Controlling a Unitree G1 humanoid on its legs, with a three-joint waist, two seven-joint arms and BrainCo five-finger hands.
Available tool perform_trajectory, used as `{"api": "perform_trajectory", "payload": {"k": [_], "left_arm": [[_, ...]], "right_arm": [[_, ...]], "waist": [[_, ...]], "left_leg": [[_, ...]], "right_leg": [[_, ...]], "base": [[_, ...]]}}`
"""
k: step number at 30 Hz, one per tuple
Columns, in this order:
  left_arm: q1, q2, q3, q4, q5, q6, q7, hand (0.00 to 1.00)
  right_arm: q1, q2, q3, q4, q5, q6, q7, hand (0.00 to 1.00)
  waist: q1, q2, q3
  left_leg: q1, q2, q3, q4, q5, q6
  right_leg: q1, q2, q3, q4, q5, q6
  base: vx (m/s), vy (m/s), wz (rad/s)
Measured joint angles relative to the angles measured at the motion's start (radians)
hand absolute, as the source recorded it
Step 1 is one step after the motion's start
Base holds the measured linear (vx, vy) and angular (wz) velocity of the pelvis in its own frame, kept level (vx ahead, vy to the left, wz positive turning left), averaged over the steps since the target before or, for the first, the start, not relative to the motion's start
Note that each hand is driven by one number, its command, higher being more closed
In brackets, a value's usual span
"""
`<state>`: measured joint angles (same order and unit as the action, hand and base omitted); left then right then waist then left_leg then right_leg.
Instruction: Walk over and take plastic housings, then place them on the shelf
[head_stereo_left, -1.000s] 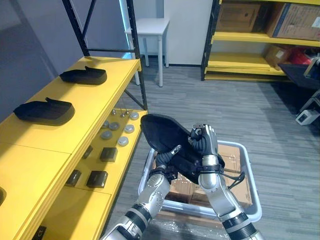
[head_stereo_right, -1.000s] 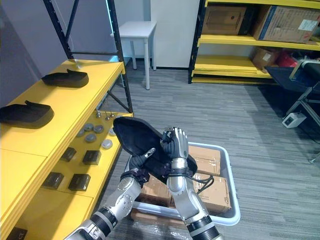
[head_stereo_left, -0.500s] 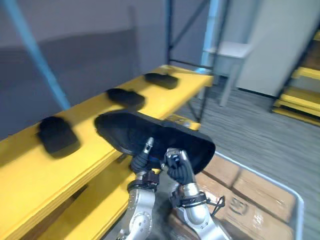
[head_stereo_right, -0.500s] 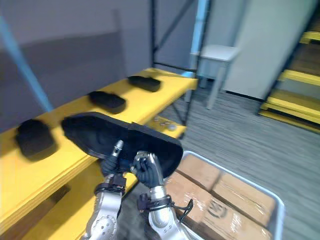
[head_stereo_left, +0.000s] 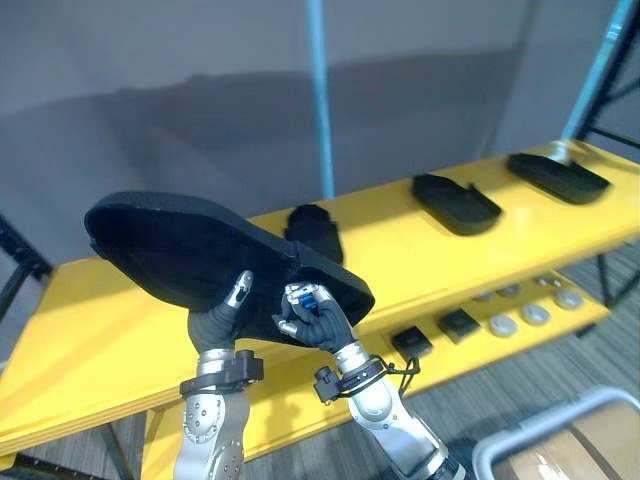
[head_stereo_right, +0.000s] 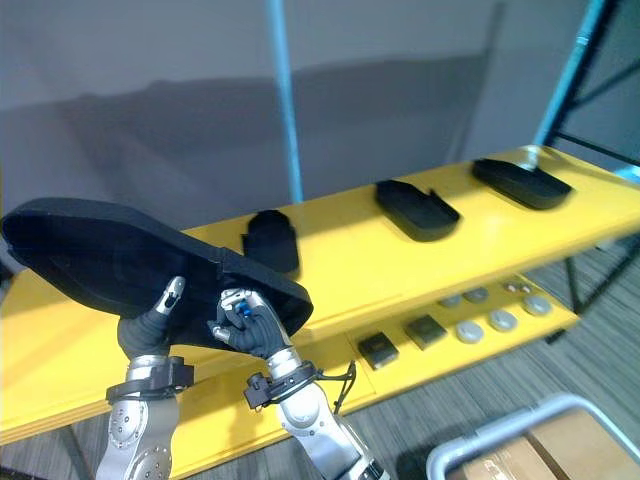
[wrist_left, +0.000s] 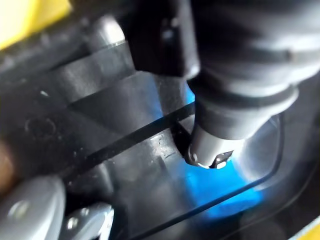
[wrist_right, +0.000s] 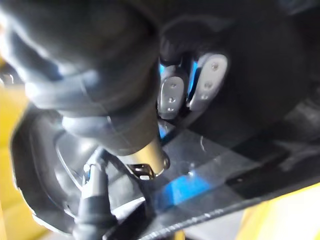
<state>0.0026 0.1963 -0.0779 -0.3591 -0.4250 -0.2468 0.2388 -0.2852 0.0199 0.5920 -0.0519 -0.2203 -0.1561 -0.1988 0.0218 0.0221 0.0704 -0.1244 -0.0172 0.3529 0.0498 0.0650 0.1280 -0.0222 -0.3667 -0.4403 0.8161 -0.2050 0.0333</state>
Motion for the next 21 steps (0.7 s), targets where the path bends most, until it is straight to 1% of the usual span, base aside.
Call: {"api": "perform_trajectory", "payload": {"k": [1,2,3,4,5,6,7,8,9,10,11,12,14,16,17,18,19,20,21], "left_arm": [[0.002,0.017,-0.001,0.000,0.018,0.000,-0.001,1.00],[0.002,0.021,-0.001,-0.002,0.030,0.000,-0.002,1.00],[-0.004,0.028,-0.003,-0.009,0.049,-0.001,-0.003,1.00],[-0.011,0.031,-0.006,-0.007,0.057,-0.001,-0.003,1.00],[-0.016,0.040,-0.013,-0.004,0.063,0.000,-0.003,1.00],[-0.016,0.049,-0.025,0.007,0.073,0.000,-0.003,1.00],[-0.016,0.055,-0.027,0.010,0.077,0.001,-0.004,1.00],[-0.013,0.054,-0.035,0.020,0.088,0.001,-0.010,1.00],[-0.002,0.052,-0.039,0.023,0.100,0.002,-0.014,1.00],[0.002,0.055,-0.037,0.023,0.105,0.002,-0.016,1.00],[0.011,0.056,-0.029,0.024,0.119,0.003,-0.019,1.00],[0.021,0.055,-0.022,0.025,0.134,0.005,-0.021,1.00],[0.041,0.053,-0.010,0.025,0.153,0.006,-0.023,1.00],[0.069,0.044,0.008,0.024,0.179,0.008,-0.027,1.00],[0.083,0.031,0.021,0.026,0.206,0.012,-0.024,1.00],[0.095,0.011,0.033,0.028,0.227,0.018,-0.023,1.00],[0.103,-0.007,0.046,0.028,0.245,0.023,-0.021,1.00],[0.105,-0.017,0.054,0.030,0.261,0.027,-0.016,1.00],[0.106,-0.028,0.064,0.035,0.276,0.029,-0.003,1.00]], "right_arm": [[0.004,0.002,0.000,0.005,0.014,0.000,0.013,1.00],[0.007,0.003,0.000,0.005,0.020,0.000,0.016,1.00],[0.009,0.005,0.000,0.005,0.025,-0.003,0.017,1.00],[0.010,0.004,-0.002,0.005,0.026,-0.005,0.017,1.00],[0.014,0.002,-0.003,0.005,0.027,-0.005,0.017,1.00],[0.032,-0.004,-0.006,0.002,0.027,-0.005,0.017,1.00],[0.045,-0.004,-0.009,-0.002,0.027,-0.006,0.017,1.00],[0.076,-0.011,-0.014,-0.008,0.027,-0.007,0.018,1.00],[0.103,-0.017,-0.020,-0.009,0.027,-0.007,0.020,0.00],[0.111,-0.018,-0.022,-0.009,0.027,-0.007,0.021,0.00],[0.122,-0.018,-0.028,-0.011,0.034,-0.007,0.028,0.00],[0.131,-0.020,-0.034,-0.013,0.044,-0.007,0.034,0.00],[0.141,-0.025,-0.038,-0.016,0.071,-0.010,0.049,0.00],[0.158,-0.026,-0.040,-0.020,0.103,-0.014,0.072,0.00],[0.171,-0.026,-0.034,-0.020,0.156,-0.015,0.101,0.00],[0.177,-0.029,-0.029,-0.020,0.198,-0.015,0.123,0.00],[0.179,-0.035,-0.023,-0.021,0.226,-0.015,0.137,0.00],[0.179,-0.040,-0.020,-0.021,0.252,-0.015,0.150,0.00],[0.181,-0.048,-0.018,-0.022,0.275,-0.016,0.164,0.00]], "waist": [[-0.005,0.000,0.004],[-0.006,0.000,0.003],[-0.010,-0.002,0.003],[-0.015,-0.003,0.003],[-0.023,-0.005,0.006],[-0.031,-0.011,0.004],[-0.031,-0.023,0.002],[-0.033,-0.028,0.004],[-0.025,-0.021,0.001],[-0.020,-0.022,0.001],[-0.008,-0.023,0.001],[-0.006,-0.022,0.001],[-0.009,-0.022,0.001],[-0.009,-0.020,0.002],[-0.007,-0.017,0.006],[-0.006,-0.008,0.013],[-0.005,0.000,0.018],[-0.005,0.004,0.020],[-0.006,0.009,0.023]], "left_leg": [[0.038,-0.002,-0.030,-0.017,-0.001,-0.001],[0.052,-0.004,-0.044,-0.025,-0.002,-0.002],[0.067,-0.009,-0.076,-0.032,-0.003,-0.005],[0.068,-0.012,-0.094,-0.032,-0.004,-0.007],[0.072,-0.023,-0.127,-0.032,-0.007,-0.013],[0.075,-0.040,-0.162,-0.026,-0.013,-0.025],[0.077,-0.055,-0.176,-0.025,-0.017,-0.032],[0.082,-0.067,-0.206,-0.021,-0.028,-0.047],[0.081,-0.053,-0.216,-0.020,-0.032,-0.057],[0.078,-0.045,-0.217,-0.020,-0.033,-0.059],[0.076,-0.031,-0.215,-0.020,-0.032,-0.065],[0.078,-0.023,-0.215,-0.020,-0.033,-0.070],[0.088,-0.016,-0.213,-0.020,-0.038,-0.078],[0.093,-0.012,-0.214,0.000,-0.053,-0.098],[0.082,-0.008,-0.216,0.046,-0.077,-0.108],[0.063,-0.001,-0.221,0.109,-0.109,-0.110],[0.052,0.004,-0.224,0.148,-0.128,-0.115],[0.044,0.005,-0.230,0.165,-0.134,-0.121],[0.037,0.005,-0.248,0.181,-0.144,-0.134]], "right_leg": [[-0.034,0.067,0.077,-0.031,-0.039,0.002],[-0.045,0.095,0.098,-0.065,-0.047,0.001],[-0.080,0.143,0.130,-0.151,-0.059,0.005],[-0.094,0.165,0.151,-0.203,-0.059,0.004],[-0.114,0.201,0.209,-0.304,-0.057,0.005],[-0.114,0.224,0.273,-0.406,-0.040,-0.009],[-0.112,0.220,0.293,-0.451,0.005,-0.022],[-0.092,0.208,0.280,-0.479,0.045,0.013],[-0.066,0.225,0.263,-0.528,0.058,0.007],[-0.058,0.236,0.262,-0.550,0.066,0.003],[-0.044,0.254,0.262,-0.589,0.088,-0.001],[-0.023,0.266,0.260,-0.629,0.106,-0.004],[0.005,0.277,0.262,-0.670,0.119,-0.007],[0.029,0.280,0.261,-0.692,0.122,-0.008],[0.046,0.281,0.259,-0.701,0.123,-0.008],[0.060,0.284,0.254,-0.705,0.123,-0.008],[0.068,0.287,0.254,-0.705,0.123,-0.008],[0.070,0.288,0.253,-0.706,0.123,-0.009],[0.074,0.289,0.248,-0.709,0.123,-0.009]], "base": [[0.22,-0.017,0.90],[0.18,-0.034,0.77],[0.12,-0.041,0.64],[0.13,-0.075,0.86],[0.11,-0.098,0.93],[0.10,-0.107,0.93],[0.09,-0.133,0.91],[0.10,-0.146,0.63],[0.11,-0.161,0.44],[0.12,-0.128,0.00],[0.10,-0.099,-0.13],[0.09,-0.072,-0.13],[0.09,-0.042,-0.07],[0.07,-0.019,-0.02],[0.04,-0.006,0.07],[0.03,0.001,0.09],[0.00,0.006,0.08],[-0.01,0.008,0.09],[-0.06,0.021,0.20]]}}
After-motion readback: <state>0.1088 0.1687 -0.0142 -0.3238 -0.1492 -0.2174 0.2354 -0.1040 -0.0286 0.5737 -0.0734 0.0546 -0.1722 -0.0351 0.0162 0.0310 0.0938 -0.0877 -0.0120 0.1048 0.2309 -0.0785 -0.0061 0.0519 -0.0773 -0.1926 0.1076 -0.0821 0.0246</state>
